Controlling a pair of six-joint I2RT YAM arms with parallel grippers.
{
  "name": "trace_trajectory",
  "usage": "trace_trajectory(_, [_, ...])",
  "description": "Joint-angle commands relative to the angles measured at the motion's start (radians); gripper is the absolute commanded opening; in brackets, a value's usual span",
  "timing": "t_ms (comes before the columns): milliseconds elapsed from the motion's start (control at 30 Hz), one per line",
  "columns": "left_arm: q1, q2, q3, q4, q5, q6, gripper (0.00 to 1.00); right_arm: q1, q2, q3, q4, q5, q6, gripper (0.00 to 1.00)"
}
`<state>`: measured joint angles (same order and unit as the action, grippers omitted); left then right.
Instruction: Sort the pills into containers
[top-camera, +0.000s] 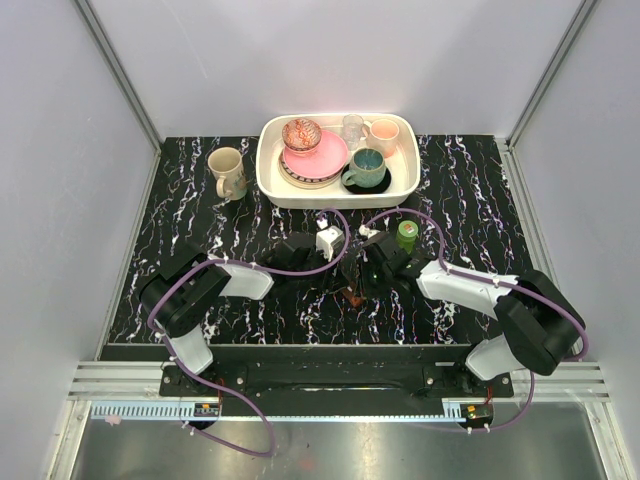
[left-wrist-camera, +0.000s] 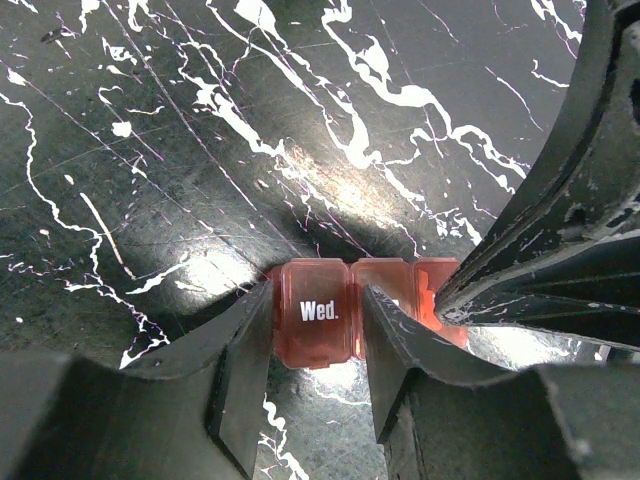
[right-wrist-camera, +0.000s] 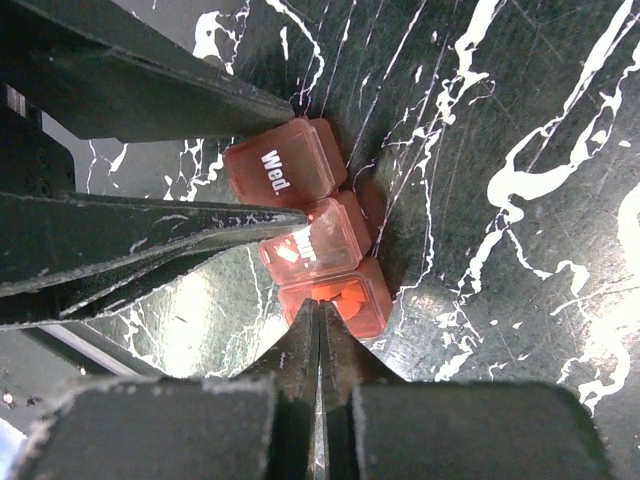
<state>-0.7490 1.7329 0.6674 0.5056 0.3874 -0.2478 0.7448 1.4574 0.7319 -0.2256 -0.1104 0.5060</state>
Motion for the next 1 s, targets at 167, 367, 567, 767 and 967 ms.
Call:
trace_trajectory(167, [-0.019, 0.025, -0.017, -0.11, -0.016, 0.035, 0.42, 0.027, 0.046, 0.012, -0.182, 0.147, 0.028, 0.0])
trace_trajectory(367, [-0.021, 0.022, -0.022, -0.108, -0.018, 0.035, 0.42, 0.027, 0.032, 0.023, -0.199, 0.144, 0.011, 0.0])
trace_trajectory(567, [-0.019, 0.024, -0.019, -0.107, -0.013, 0.035, 0.42, 0.028, -0.106, 0.024, -0.192, 0.17, -0.021, 0.22])
trace_trajectory(767, [-0.021, 0.017, -0.011, -0.105, -0.013, 0.031, 0.42, 0.027, -0.272, 0.018, -0.181, 0.219, -0.044, 0.46])
trace_trajectory(967, [-0.024, 0.019, -0.008, -0.107, -0.012, 0.031, 0.42, 0.028, -0.226, 0.001, -0.138, 0.069, -0.139, 0.7])
